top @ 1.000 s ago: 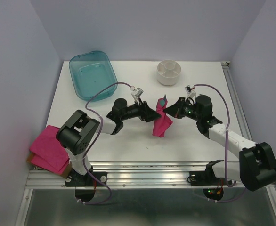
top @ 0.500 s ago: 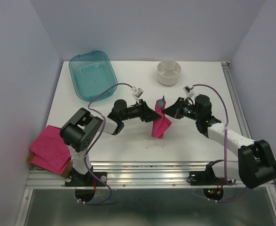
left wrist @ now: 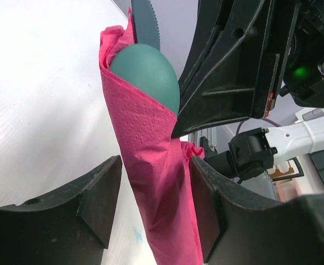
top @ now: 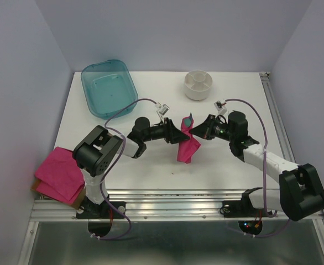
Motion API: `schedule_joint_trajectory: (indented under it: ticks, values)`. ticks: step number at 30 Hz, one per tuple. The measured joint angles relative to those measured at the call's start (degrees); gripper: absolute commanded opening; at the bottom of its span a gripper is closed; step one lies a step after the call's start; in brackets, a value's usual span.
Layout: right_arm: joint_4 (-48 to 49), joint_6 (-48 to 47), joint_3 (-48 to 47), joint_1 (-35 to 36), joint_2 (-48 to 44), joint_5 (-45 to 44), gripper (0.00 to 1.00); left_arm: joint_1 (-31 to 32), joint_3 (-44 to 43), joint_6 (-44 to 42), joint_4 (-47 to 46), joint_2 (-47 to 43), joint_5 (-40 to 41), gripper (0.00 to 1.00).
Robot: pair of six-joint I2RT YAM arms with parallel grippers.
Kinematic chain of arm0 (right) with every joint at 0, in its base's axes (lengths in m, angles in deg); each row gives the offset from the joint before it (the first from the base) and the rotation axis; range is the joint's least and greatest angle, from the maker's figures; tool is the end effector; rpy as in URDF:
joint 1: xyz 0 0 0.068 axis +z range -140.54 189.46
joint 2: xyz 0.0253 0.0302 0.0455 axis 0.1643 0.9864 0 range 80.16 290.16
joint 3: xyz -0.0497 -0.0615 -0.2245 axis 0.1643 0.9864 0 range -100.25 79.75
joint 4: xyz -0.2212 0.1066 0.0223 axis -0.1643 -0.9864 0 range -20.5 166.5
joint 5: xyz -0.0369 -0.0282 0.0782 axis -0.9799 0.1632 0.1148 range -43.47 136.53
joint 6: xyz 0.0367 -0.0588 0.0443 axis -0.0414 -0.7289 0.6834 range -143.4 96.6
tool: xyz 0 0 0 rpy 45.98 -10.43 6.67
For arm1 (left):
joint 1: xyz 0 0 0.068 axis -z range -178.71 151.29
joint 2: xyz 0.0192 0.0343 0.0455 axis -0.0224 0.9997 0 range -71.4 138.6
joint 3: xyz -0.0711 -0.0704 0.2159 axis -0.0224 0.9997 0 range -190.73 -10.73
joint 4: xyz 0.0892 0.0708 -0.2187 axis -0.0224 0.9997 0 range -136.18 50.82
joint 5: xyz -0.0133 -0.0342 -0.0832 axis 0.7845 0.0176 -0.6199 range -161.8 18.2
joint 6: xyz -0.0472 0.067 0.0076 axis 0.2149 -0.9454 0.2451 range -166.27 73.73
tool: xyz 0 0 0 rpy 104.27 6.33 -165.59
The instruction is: Place the utensils on the paper napkin and roll it up
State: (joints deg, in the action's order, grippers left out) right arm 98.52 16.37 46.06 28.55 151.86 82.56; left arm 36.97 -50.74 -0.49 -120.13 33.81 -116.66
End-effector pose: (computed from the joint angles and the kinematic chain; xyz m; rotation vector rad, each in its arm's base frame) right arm 0.2628 0.1356 0.1998 -0.1197 1.9957 1.2692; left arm 0.2577 -0.2473 0.1695 0.6043 1.6039 -1.6580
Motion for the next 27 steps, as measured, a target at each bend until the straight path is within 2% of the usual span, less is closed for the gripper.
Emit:
schedule_joint_trajectory:
  ticks: [4, 7, 8, 14, 19, 20, 21, 23, 24, 27]
  values:
    - [0.1, 0.2, 0.0, 0.3, 0.0, 0.1, 0.01, 0.0, -0.4, 0.5, 0.0, 0.1, 0.0, 0.6]
    - [0.5, 0.3, 0.0, 0.5, 0.0, 0.1, 0.01, 0.0, -0.7, 1.1, -0.1, 0.2, 0.0, 0.52]
    - [0.6, 0.3, 0.0, 0.5, 0.0, 0.2, 0.01, 0.0, -0.9, 1.1, -0.2, 0.3, 0.0, 0.45]
    - [0.7, 0.3, 0.0, 0.6, 0.0, 0.2, 0.02, 0.0, -1.0, 2.2, -0.5, 0.8, 0.1, 0.34]
    - [0.7, 0.3, 0.0, 0.6, 0.0, 0.1, 0.11, 0.2, -1.0, 3.1, -0.8, 0.8, 0.0, 0.17]
    - [0.6, 0.4, 0.0, 0.6, 0.0, 0.0, 0.13, 0.2, -1.0, 3.2, -0.8, 0.8, 0.0, 0.17]
    - [0.6, 0.3, 0.0, 0.6, 0.0, 0.0, 0.19, 0.2, -1.0, 3.3, -0.8, 0.8, 0.0, 0.13]
    - [0.6, 0.3, 0.0, 0.7, 0.0, -0.3, 0.24, 0.2, -1.0, 3.5, -0.7, 0.8, 0.0, 0.13]
    - [0.5, 0.3, 0.0, 0.7, -0.1, -0.5, 0.32, 0.2, -1.0, 3.5, -0.7, 0.8, 0.0, 0.13]
    - [0.1, 0.2, 0.0, 0.8, -0.8, -1.2, 0.43, 0.2, -1.0, 4.1, -0.6, 0.8, 0.0, 0.13]
